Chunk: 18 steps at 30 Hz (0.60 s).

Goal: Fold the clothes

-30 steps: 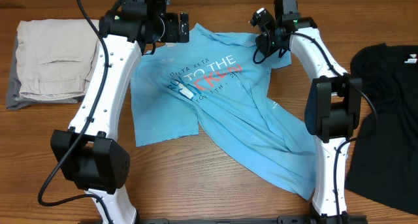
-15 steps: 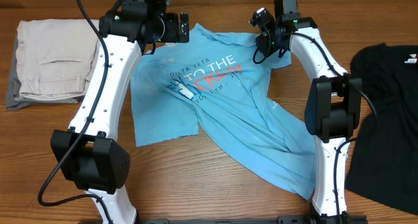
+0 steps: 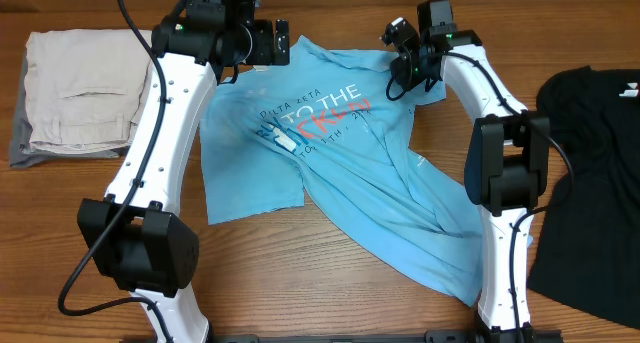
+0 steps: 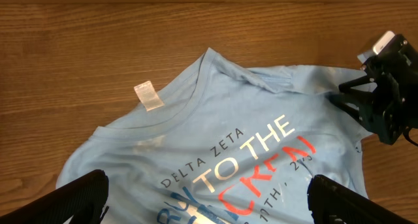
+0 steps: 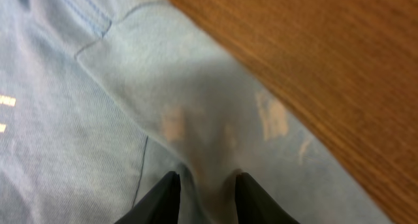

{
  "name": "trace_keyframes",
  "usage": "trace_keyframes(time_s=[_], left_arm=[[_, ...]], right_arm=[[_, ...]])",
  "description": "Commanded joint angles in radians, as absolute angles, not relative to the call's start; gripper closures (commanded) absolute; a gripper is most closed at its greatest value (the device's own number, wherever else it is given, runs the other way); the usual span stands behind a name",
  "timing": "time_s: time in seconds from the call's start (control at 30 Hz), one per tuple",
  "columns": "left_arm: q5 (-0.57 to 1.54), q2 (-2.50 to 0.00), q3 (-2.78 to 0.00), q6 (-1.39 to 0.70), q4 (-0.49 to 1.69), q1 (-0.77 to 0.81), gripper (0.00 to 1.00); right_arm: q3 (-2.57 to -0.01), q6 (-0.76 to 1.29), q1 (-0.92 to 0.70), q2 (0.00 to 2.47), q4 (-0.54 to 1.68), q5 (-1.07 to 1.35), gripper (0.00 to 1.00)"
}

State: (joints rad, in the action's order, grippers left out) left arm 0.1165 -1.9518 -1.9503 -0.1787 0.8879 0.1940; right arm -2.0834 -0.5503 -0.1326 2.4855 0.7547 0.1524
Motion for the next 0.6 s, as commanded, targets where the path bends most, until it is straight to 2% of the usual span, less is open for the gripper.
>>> trace_keyframes(time_s=[0.0,0.2,0.33,0.57], left_arm=[[0.123,-1.958,-1.950,-0.187,0.886,0.190,0.00],[0.123,-1.958,-1.950,-0.187,0.886,0.190,0.00],[0.124,-1.958,-1.950,-0.187,0.886,0.190,0.00],[0.123,-1.958,-1.950,-0.187,0.886,0.190,0.00]], right_arm=[[-2.082,-0.546,-0.136,2.497,0.749,0.158,0.72],[-2.082,-0.546,-0.137,2.497,0.752,0.158,0.83],[-2.082,-0.546,-0.138,2.497,0.752,0.158,0.95],[-2.086,-0.443,-0.138,2.491,0.696,0.158,0.96]])
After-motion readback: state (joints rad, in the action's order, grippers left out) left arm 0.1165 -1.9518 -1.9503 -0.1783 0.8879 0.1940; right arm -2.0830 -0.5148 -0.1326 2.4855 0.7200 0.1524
